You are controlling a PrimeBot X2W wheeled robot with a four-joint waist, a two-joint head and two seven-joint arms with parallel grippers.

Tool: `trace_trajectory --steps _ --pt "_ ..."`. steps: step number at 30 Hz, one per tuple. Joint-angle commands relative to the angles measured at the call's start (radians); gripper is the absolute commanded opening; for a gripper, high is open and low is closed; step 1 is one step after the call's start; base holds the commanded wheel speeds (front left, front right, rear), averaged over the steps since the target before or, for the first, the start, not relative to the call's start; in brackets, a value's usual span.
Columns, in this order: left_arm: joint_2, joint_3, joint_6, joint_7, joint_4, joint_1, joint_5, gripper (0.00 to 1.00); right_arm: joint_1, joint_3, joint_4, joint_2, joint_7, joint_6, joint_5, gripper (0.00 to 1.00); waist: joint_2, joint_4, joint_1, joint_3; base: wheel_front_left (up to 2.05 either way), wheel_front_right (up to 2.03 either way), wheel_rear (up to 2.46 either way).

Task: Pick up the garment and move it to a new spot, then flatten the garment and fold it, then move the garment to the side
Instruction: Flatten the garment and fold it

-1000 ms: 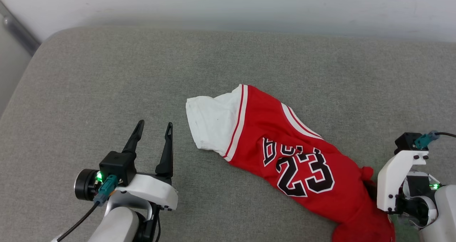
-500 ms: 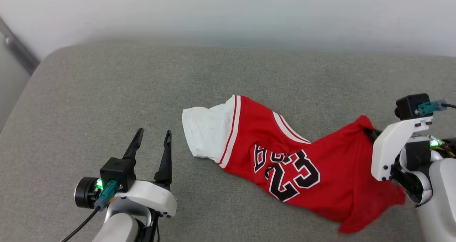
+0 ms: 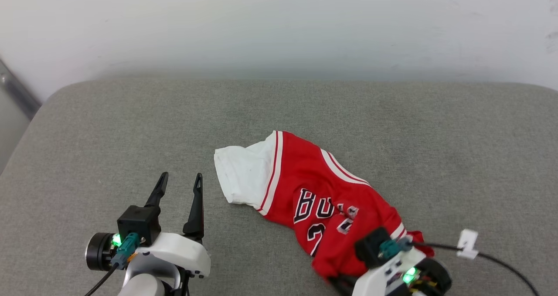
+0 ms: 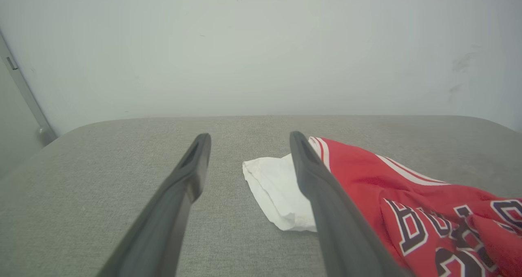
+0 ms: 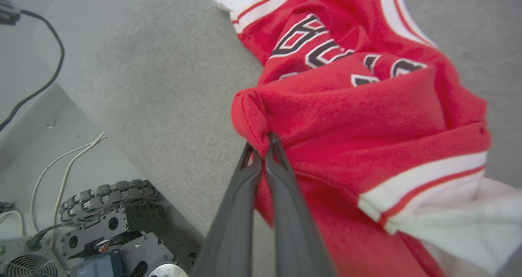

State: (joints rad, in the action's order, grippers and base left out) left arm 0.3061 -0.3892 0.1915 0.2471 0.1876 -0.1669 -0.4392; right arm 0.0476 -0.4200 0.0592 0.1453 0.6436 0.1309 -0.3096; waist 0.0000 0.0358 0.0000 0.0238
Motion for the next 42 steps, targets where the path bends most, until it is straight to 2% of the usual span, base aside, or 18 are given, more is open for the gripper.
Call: trace_trajectory --steps 1,4,5,6,7,12,18,21,27,30,35,40,41,42 --pt "0.004 0.002 0.007 0.0 -0.003 0.011 -0.003 1.0 -0.041 -0.037 -0.008 -0.006 0.004 0.0 -0.007 0.0 0.0 -0.002 0.0 -0.002 0.0 0.0 0.0" --pt "0.005 -0.002 0.008 -0.006 -0.004 0.012 -0.005 1.0 -0.107 -0.074 -0.035 -0.025 -0.008 0.0 -0.032 0.0 0.0 -0.001 0.0 -0.006 0.0 0.0 0.0" --pt "0.007 -0.002 0.009 -0.005 -0.004 0.012 -0.006 1.0 -0.116 -0.074 -0.042 -0.03 -0.02 0.0 -0.032 0.4 0.0 -0.001 0.0 -0.007 0.0 0.0 0.0" --pt "0.007 -0.003 0.01 -0.006 -0.004 0.013 -0.006 1.0 -0.122 -0.072 -0.047 -0.033 -0.036 0.0 -0.026 0.97 0.0 -0.002 0.0 -0.008 0.0 0.0 0.0" --pt "0.008 -0.004 0.011 -0.008 -0.003 0.015 -0.005 1.0 -0.128 -0.067 -0.049 -0.036 -0.056 0.0 -0.02 1.0 0.0 -0.003 0.0 -0.011 0.0 0.0 0.0" --pt "0.011 -0.008 0.018 -0.011 -0.003 0.024 -0.006 1.0 -0.137 -0.024 -0.007 -0.057 -0.15 0.0 -0.015 1.0 0.0 -0.008 0.0 -0.025 0.0 0.0 0.0" --pt "0.014 -0.011 0.021 -0.013 -0.005 0.038 -0.011 1.0 -0.133 0.027 0.07 -0.049 -0.148 0.0 0.003 1.0 0.0 -0.015 0.0 -0.034 0.0 0.0 0.0" --pt "0.017 -0.012 0.026 -0.012 -0.008 0.042 -0.011 1.0 -0.153 0.097 0.121 -0.039 -0.091 0.0 0.019 1.0 0.0 -0.017 0.0 -0.038 0.0 0.0 0.0" --pt "0.015 -0.016 0.028 -0.01 -0.014 0.053 -0.014 1.0 -0.207 0.261 0.195 0.008 0.098 0.0 0.049 1.0 0.0 -0.02 0.0 -0.037 0.0 0.0 0.0" --pt "0.016 -0.017 0.028 -0.008 -0.015 0.053 -0.016 1.0 -0.228 0.305 0.216 0.023 0.164 0.0 0.053 1.0 0.0 -0.021 0.0 -0.03 0.0 0.0 0.0" --pt "0.013 -0.022 0.023 -0.009 -0.021 0.025 -0.012 1.0 -0.214 0.292 0.189 0.03 0.212 0.0 0.019 1.0 0.0 -0.017 0.0 0.008 0.0 0.0 0.0" --pt "0.013 -0.023 0.015 -0.004 -0.012 0.005 -0.014 1.0 -0.174 0.242 0.133 0.021 0.194 0.0 -0.007 1.0 0.0 -0.012 0.0 0.037 0.0 0.0 0.0" --pt "0.013 -0.023 0.014 -0.004 -0.01 0.002 -0.014 1.0 -0.167 0.238 0.122 0.022 0.191 0.0 -0.008 0.36 0.0 -0.011 0.0 0.039 0.0 0.0 0.0" --pt "0.013 -0.023 0.014 -0.003 -0.008 -0.001 -0.015 1.0 -0.162 0.235 0.114 0.022 0.187 0.0 -0.01 0.04 0.0 -0.01 0.0 0.04 0.0 0.0 0.0"
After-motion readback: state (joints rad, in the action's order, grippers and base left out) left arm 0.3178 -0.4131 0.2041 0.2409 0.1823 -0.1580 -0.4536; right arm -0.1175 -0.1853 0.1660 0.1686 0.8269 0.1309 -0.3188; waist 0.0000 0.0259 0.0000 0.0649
